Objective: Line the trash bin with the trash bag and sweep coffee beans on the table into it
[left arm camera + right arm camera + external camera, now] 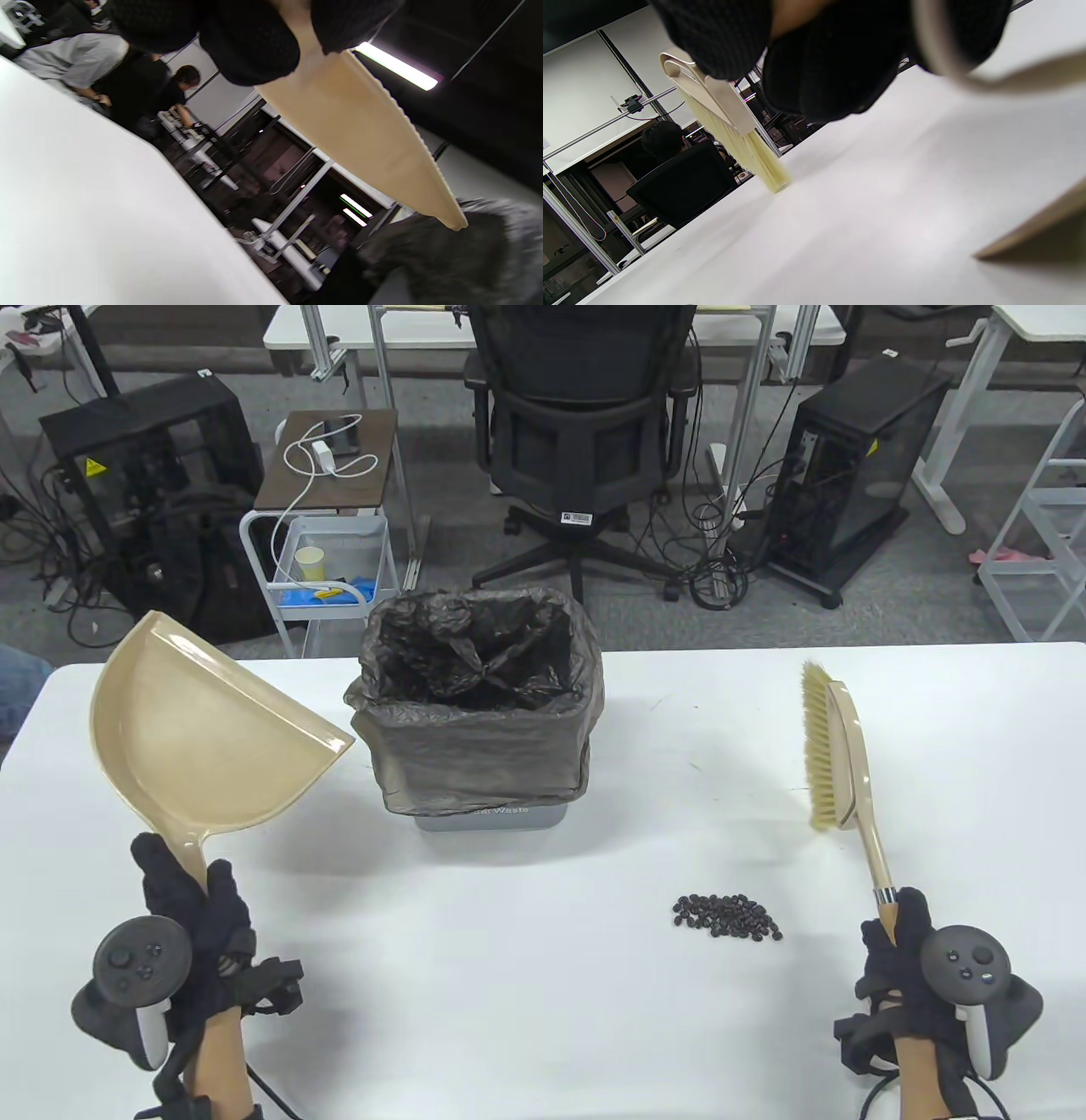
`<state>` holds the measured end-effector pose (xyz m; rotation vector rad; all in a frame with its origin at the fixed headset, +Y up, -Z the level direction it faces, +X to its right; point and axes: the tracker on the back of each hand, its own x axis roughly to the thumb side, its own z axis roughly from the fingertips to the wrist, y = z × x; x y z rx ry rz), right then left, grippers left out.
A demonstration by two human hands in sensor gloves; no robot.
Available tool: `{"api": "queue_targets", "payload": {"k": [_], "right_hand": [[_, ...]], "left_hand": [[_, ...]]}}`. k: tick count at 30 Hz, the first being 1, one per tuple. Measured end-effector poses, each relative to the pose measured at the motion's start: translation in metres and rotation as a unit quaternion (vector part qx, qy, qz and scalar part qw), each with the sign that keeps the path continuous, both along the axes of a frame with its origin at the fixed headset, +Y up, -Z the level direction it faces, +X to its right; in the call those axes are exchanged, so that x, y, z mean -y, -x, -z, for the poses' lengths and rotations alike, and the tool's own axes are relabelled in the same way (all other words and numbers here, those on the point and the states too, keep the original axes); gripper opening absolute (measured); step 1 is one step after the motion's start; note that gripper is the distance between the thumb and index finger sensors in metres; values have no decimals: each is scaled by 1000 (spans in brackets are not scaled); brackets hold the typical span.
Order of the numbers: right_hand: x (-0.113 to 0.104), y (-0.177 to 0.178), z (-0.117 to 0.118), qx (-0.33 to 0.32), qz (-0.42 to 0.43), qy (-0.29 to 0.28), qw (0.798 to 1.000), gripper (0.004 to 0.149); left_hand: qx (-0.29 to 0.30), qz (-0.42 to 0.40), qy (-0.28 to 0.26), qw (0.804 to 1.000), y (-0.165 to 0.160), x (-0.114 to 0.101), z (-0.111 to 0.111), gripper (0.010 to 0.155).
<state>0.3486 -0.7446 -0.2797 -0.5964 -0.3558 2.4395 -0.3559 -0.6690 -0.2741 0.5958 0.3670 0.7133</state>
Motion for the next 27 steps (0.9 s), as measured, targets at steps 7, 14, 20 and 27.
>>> {"api": "queue_targets", "payload": {"k": [7,14,20,27], "right_hand": [[-1,0,1,1,6,-1,1000,66],[-1,0,1,3,6,-2,1000,66],[-1,0,0,5,8,0,1000,66],[-2,-2,-2,4,17,-4,1000,66]], "left_hand": [[47,36,-94,994,-29,-25,-21,73],[136,90,-154,974,-72,-41,-37,72],[299,106,-110,942,-130,-27,-24,71],[376,214,-24,901,-193,7,-4,70]]}}
